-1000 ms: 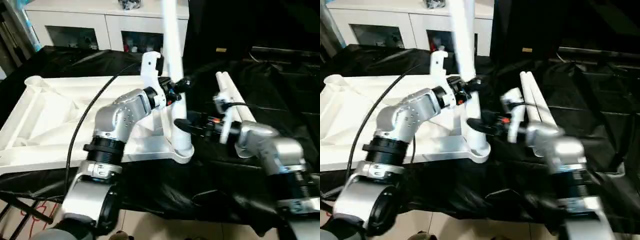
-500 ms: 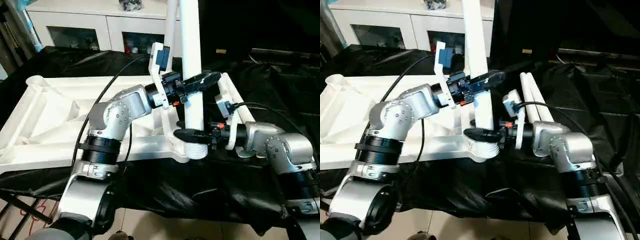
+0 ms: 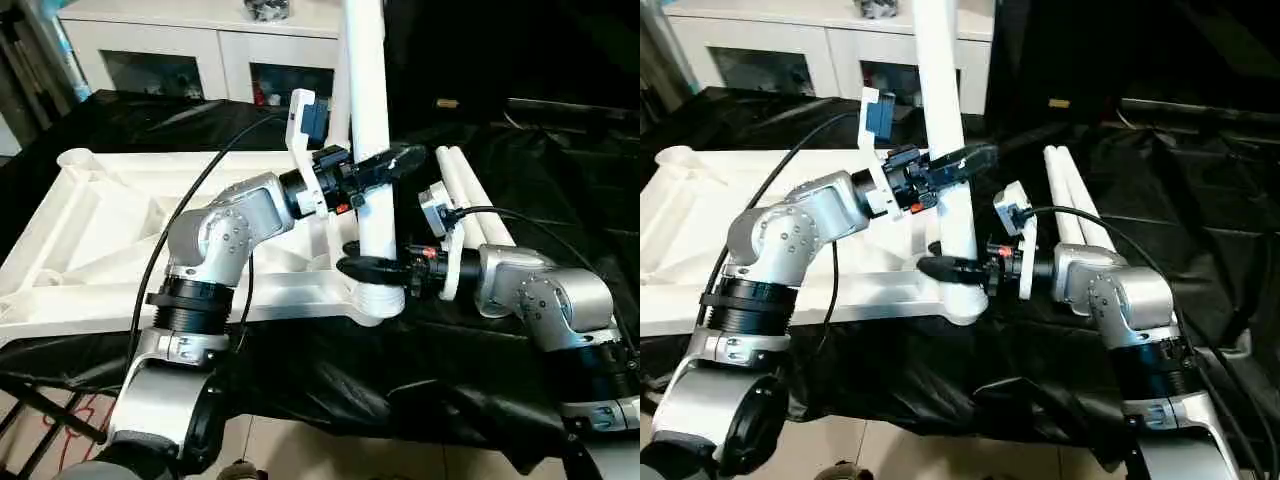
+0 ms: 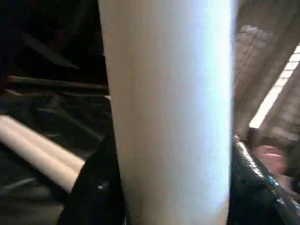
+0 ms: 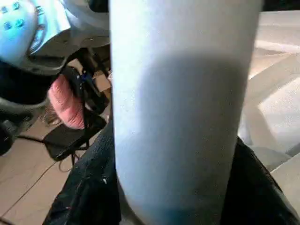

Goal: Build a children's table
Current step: Pick table leg

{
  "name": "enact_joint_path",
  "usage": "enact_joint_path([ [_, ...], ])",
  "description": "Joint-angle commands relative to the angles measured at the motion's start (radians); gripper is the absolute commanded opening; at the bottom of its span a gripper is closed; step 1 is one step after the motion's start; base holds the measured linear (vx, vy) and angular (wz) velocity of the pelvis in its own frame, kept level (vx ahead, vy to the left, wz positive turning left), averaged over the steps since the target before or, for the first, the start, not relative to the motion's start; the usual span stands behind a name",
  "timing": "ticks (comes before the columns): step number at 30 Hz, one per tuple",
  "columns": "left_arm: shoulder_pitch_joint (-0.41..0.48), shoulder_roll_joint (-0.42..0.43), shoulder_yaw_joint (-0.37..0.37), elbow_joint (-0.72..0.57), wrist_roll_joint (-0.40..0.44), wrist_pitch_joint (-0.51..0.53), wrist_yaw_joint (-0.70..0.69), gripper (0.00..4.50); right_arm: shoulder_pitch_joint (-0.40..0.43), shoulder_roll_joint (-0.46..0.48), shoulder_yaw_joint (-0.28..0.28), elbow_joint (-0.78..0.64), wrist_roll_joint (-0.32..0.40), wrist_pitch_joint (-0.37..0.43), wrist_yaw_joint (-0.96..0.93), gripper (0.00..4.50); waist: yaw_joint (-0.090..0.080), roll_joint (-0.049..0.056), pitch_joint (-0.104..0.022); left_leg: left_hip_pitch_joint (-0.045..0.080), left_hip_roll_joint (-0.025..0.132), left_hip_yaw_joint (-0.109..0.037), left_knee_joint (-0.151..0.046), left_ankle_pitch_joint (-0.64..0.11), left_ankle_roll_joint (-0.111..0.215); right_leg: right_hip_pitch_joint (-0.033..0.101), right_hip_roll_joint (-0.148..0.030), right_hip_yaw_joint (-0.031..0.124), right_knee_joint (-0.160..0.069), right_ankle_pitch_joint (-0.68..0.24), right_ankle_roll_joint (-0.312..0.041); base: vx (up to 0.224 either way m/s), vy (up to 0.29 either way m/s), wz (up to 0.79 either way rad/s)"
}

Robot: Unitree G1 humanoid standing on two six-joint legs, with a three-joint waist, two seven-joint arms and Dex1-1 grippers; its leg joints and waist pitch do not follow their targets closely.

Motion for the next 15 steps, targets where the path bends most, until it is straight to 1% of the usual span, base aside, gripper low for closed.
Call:
enact_joint_path([
  [1, 0.004, -0.012, -0.020, -0.011, 0.047, -0.023, 0.070, 2.67, -0.005, 0.003, -0.021, 0.000, 0.003, -0.013, -0.016, 1.99, -0.002, -0.016, -0.080, 0.015, 0.018, 0.003, -0.060, -0.135, 0.038, 0.062, -0.047, 0.046, -0.075, -0.223, -0.174, 0.000, 0.000, 0.00],
  [3, 0.001, -0.017, -0.009, -0.003, 0.067, -0.021, 0.129, 2.84, -0.008, 0.011, -0.025, 0.010, -0.003, -0.023, -0.030, 1.97, -0.003, -0.019, -0.080, 0.012, 0.018, 0.003, -0.060, -0.128, 0.038, 0.063, -0.047, 0.045, -0.074, -0.216, -0.171, 0.000, 0.000, 0.00],
  [5, 0.003, -0.022, 0.010, 0.003, 0.064, -0.018, 0.163, 2.86, -0.012, 0.018, -0.028, 0.019, -0.010, -0.031, -0.041, 1.97, -0.003, -0.022, -0.082, 0.010, 0.016, 0.003, -0.058, -0.120, 0.039, 0.064, -0.047, 0.045, -0.073, -0.211, -0.170, 0.000, 0.000, 0.00],
  [6, 0.005, -0.022, 0.011, 0.003, 0.065, -0.018, 0.167, 2.66, -0.013, 0.019, -0.027, 0.020, -0.010, -0.032, -0.041, 1.97, -0.003, -0.021, -0.081, 0.011, 0.016, 0.003, -0.059, -0.119, 0.041, 0.064, -0.047, 0.045, -0.073, -0.213, -0.170, 0.000, 0.000, 0.00],
  [7, 0.006, -0.023, 0.013, 0.003, 0.066, -0.018, 0.173, 2.66, -0.013, 0.019, -0.027, 0.020, -0.010, -0.033, -0.042, 1.97, -0.003, -0.023, -0.082, 0.011, 0.016, 0.004, -0.058, -0.117, 0.043, 0.064, -0.047, 0.045, -0.073, -0.211, -0.170, 0.000, 0.000, 0.00],
  [8, 0.008, -0.027, 0.021, 0.006, 0.067, -0.018, 0.190, 2.51, -0.014, 0.021, -0.025, 0.022, -0.009, -0.035, -0.044, 1.97, -0.003, -0.023, -0.081, 0.010, 0.016, 0.004, -0.058, -0.116, 0.044, 0.064, -0.047, 0.045, -0.073, -0.212, -0.171, 0.000, 0.000, 0.00],
  [10, 0.011, -0.031, 0.022, 0.002, 0.067, -0.019, 0.195, 2.39, -0.014, 0.022, -0.024, 0.021, -0.008, -0.036, -0.048, 1.97, -0.003, -0.024, -0.081, 0.010, 0.016, 0.005, -0.058, -0.116, 0.046, 0.063, -0.047, 0.045, -0.074, -0.214, -0.171, 0.000, 0.000, 0.00],
  [11, 0.014, -0.030, 0.017, -0.005, 0.069, -0.025, 0.190, 2.15, -0.015, 0.024, -0.022, 0.025, -0.015, -0.044, -0.056, 1.97, -0.003, -0.024, -0.081, 0.011, 0.016, 0.004, -0.058, -0.116, 0.046, 0.063, -0.047, 0.045, -0.074, -0.215, -0.170, 0.000, 0.000, 0.00],
  [13, 0.022, -0.022, -0.006, -0.028, 0.074, -0.045, 0.160, 2.11, -0.017, 0.023, -0.014, 0.028, -0.028, -0.060, -0.062, 1.97, -0.003, -0.022, -0.080, 0.011, 0.016, 0.004, -0.058, -0.119, 0.045, 0.062, -0.048, 0.045, -0.076, -0.225, -0.167, 0.000, 0.000, 0.00],
  [14, 0.023, -0.020, -0.009, -0.031, 0.075, -0.048, 0.156, 2.01, -0.017, 0.022, -0.013, 0.028, -0.029, -0.062, -0.061, 1.97, -0.003, -0.023, -0.080, 0.011, 0.016, 0.004, -0.058, -0.122, 0.043, 0.061, -0.048, 0.044, -0.077, -0.232, -0.163, 0.000, 0.000, 0.00],
  [15, 0.021, -0.022, -0.005, -0.035, 0.067, -0.046, 0.159, 2.01, -0.015, 0.020, -0.005, 0.025, -0.041, -0.077, -0.062, 1.97, -0.003, -0.023, -0.080, 0.011, 0.016, 0.004, -0.058, -0.122, 0.044, 0.062, -0.047, 0.045, -0.076, -0.229, -0.163, 0.000, 0.000, 0.00],
])
